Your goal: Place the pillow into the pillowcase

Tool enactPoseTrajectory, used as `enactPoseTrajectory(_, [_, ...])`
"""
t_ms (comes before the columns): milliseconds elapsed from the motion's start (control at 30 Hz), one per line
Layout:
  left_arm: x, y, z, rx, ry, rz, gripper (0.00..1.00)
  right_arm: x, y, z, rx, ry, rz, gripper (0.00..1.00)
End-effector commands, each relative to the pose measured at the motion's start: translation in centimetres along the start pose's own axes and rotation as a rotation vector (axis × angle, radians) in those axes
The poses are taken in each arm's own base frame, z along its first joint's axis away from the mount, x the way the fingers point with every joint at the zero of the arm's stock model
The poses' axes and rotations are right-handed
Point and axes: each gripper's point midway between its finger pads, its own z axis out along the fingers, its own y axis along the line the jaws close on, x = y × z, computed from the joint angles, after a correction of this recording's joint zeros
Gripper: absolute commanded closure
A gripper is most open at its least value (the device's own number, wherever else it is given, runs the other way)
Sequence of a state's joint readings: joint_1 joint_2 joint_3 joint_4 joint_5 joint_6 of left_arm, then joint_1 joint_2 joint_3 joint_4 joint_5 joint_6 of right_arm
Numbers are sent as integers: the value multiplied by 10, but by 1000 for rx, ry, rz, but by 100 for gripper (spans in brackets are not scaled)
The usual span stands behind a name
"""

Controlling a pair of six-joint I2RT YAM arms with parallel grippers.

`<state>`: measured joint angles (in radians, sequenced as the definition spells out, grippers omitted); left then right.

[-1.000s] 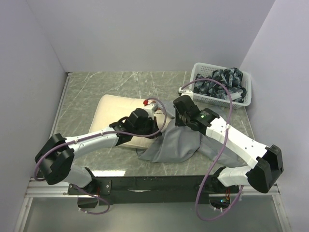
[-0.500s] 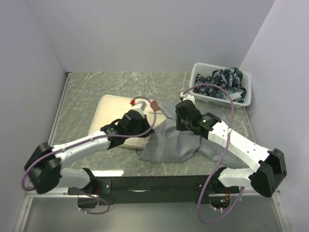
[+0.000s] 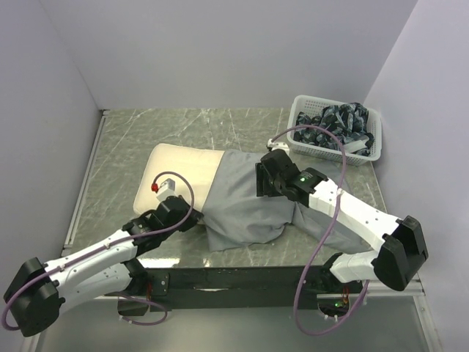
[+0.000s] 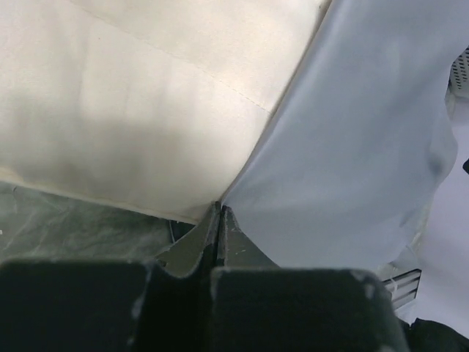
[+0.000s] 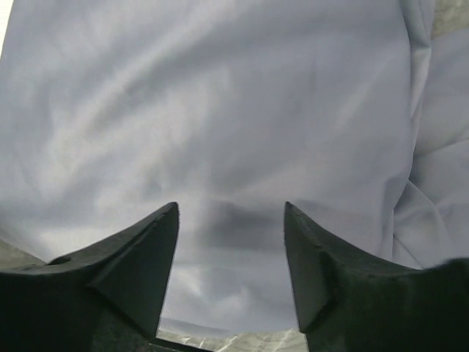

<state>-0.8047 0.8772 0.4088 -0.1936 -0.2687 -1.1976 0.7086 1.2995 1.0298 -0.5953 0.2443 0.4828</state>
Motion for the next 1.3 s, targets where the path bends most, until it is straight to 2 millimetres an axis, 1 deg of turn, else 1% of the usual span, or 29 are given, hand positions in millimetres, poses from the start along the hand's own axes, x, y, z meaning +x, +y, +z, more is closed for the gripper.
enactPoseTrajectory(0, [-17, -32, -8, 69, -38, 14, 89, -24, 15, -4, -37, -58, 16, 29])
enactPoseTrajectory(100, [-37, -48, -17, 90, -98, 42, 84, -20, 17, -4, -51, -57, 19, 26])
enactPoseTrajectory(167, [-43, -49, -19, 68, -117, 72, 93, -21, 23, -7, -67, -62, 15, 26])
enactPoseTrajectory(200, [-50, -56, -21, 70, -134, 80, 97, -24, 27, -10, -78, -70, 15, 25])
enactPoseTrajectory(233, [-47, -52, -17, 41, -120, 98, 98, -26, 33, -12, -89, -75, 10, 25])
enactPoseTrajectory(267, [-50, -57, -19, 41, -122, 100, 94, -27, 42, -16, -107, -78, 0, 25])
enactPoseTrajectory(300, [-51, -55, -17, 21, -126, 105, 87, -33, 53, -17, -118, -84, -9, 25])
enactPoseTrajectory(333, [-52, -48, -17, -13, -131, 106, 76, -36, 60, -18, -123, -90, -17, 25])
enactPoseTrajectory(367, [-59, -48, -19, -26, -158, 89, 45, -35, 71, -19, -136, -90, -36, 25])
enactPoseTrajectory(400, [-69, -49, -24, -26, -197, 71, 40, -42, 82, -14, -142, -89, -40, 25])
enactPoseTrajectory(433, [-83, -45, -26, -39, -231, 44, 36, -43, 89, -11, -150, -80, -47, 25])
enactPoseTrajectory(500, [-110, -51, -34, -13, -282, 9, 26, -50, 108, -1, -164, -66, -65, 26])
enactPoseTrajectory(533, [-135, -42, -34, -28, -316, -37, 22, -52, 115, 3, -169, -61, -70, 26])
enactPoseTrajectory(567, [-155, -45, -37, -18, -350, -54, 13, -55, 121, 7, -174, -57, -78, 26])
enactPoseTrajectory(600, [-167, -36, -33, -54, -358, -31, 10, -61, 132, 15, -175, -57, -87, 26])
enactPoseTrajectory(633, [-194, -20, -35, -111, -411, -58, 7, -64, 137, 20, -172, -55, -90, 26])
enactPoseTrajectory(667, [-212, -16, -39, -143, -439, -59, 2, -63, 138, 26, -157, -39, -102, 26])
enactPoseTrajectory(700, [-221, -1, -31, -210, -428, -31, 1, -67, 146, 37, -145, -28, -109, 26])
enactPoseTrajectory(733, [-242, 21, -34, -272, -459, -59, 1, -71, 144, 43, -106, -35, -115, 26])
enactPoseTrajectory(767, [-251, 27, -34, -290, -457, -60, 1, -69, 142, 49, -83, -20, -128, 24])
enactPoseTrajectory(800, [-263, 50, -30, -346, -459, -57, 1, -71, 142, 61, -48, -20, -133, 24])
enactPoseTrajectory(867, [-264, 63, -19, -348, -414, -24, 0, -68, 128, 77, 43, -8, -151, 23])
enactPoseTrajectory(933, [-261, 76, 2, -359, -348, -19, 0, -75, 124, 82, 76, -30, -151, 22])
enactPoseTrajectory(1067, [-237, 82, 41, -299, -181, -6, 0, -73, 121, 103, 109, 2, -168, 23])
enactPoseTrajectory(1100, [-219, 85, 58, -271, -85, -16, 0, -72, 118, 107, 128, 6, -176, 25])
enactPoseTrajectory(1133, [-211, 86, 64, -269, -40, -21, 1, -71, 116, 109, 143, 6, -190, 27])
enactPoseTrajectory(1200, [-197, 97, 74, -329, 0, 1, 1, -68, 108, 114, 171, 10, -204, 30])
enactPoseTrajectory(1233, [-191, 103, 74, -348, 9, -5, 1, -67, 108, 115, 167, 13, -210, 36])
enactPoseTrajectory(1267, [-190, 102, 75, -335, 3, -16, 1, -67, 108, 117, 157, 17, -207, 40])
